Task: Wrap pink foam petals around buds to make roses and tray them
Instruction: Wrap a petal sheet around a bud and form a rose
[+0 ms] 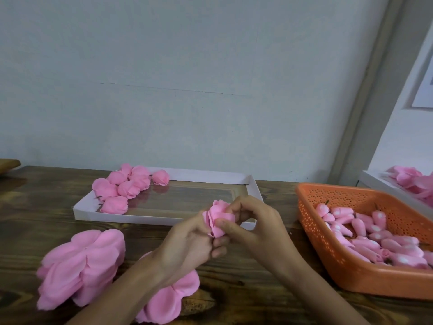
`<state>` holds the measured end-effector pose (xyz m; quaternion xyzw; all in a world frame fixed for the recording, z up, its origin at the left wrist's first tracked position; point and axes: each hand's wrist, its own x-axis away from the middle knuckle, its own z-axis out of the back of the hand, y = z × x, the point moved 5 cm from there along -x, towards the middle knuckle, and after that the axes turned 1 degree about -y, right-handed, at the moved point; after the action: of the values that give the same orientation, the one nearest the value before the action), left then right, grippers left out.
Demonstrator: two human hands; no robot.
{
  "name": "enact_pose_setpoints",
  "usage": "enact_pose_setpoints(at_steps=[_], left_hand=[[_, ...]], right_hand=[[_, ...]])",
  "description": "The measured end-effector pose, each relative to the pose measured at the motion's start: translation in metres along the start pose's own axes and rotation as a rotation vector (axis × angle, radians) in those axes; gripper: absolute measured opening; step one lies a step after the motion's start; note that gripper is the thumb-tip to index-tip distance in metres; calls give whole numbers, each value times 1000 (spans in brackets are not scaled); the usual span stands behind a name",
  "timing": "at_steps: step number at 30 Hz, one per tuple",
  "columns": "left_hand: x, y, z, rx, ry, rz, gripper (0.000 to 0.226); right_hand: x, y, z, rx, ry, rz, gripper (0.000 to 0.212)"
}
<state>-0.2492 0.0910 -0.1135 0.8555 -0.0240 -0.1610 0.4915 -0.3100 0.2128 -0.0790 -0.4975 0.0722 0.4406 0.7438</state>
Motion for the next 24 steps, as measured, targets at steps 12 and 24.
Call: enact_pose_setpoints(at_steps=[12, 24], left_hand=[[-2, 2, 6, -6, 32, -1, 48], [-1, 6, 13, -17, 289, -122, 37]], right_hand=[[2, 2, 2, -23, 59, -8, 16], [-4, 5, -4, -348, -184, 34, 5]])
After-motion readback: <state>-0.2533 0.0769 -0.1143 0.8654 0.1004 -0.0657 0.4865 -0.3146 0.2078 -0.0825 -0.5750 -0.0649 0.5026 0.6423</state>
